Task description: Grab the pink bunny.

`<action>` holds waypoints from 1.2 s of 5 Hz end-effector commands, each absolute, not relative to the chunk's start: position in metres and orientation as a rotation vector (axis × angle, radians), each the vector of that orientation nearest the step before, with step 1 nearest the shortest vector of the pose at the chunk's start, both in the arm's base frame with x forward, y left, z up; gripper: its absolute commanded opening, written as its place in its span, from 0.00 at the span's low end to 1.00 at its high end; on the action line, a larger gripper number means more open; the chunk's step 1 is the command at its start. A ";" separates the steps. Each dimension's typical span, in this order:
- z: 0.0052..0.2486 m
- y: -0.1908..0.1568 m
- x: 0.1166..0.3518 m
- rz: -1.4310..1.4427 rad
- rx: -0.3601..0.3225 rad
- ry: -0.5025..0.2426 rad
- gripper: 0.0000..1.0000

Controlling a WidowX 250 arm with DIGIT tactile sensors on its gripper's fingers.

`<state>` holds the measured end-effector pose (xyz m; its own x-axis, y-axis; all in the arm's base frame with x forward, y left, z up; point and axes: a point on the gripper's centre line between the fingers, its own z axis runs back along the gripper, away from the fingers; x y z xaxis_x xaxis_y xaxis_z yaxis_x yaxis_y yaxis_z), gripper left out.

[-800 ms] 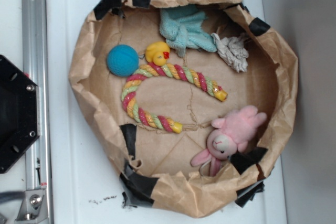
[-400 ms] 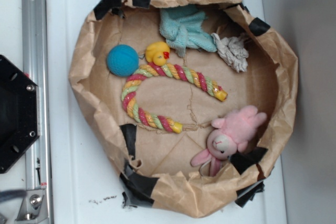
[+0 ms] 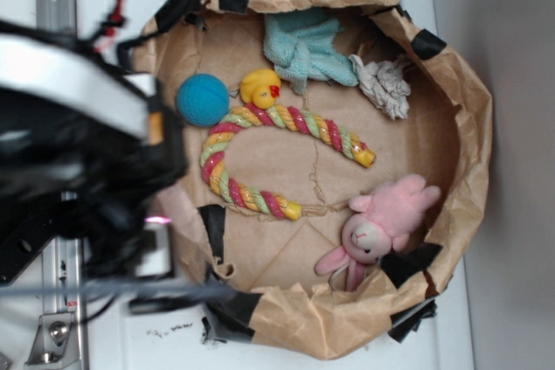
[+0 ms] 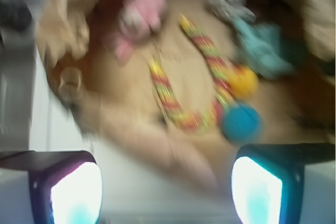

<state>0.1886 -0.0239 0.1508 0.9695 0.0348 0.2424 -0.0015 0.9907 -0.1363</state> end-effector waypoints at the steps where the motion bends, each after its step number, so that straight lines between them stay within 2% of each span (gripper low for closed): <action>1: 0.124 -0.024 0.265 0.268 -0.391 -0.452 1.00; 3: 0.100 -0.039 0.308 0.193 -0.390 -0.436 1.00; 4: 0.088 -0.067 0.318 0.122 -0.396 -0.415 1.00; 5: 0.076 -0.111 0.326 -0.005 -0.430 -0.387 1.00; 6: 0.050 -0.119 0.338 -0.044 -0.337 -0.359 1.00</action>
<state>0.3271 -0.0975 0.0370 0.9508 0.0418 0.3070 0.0601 0.9472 -0.3150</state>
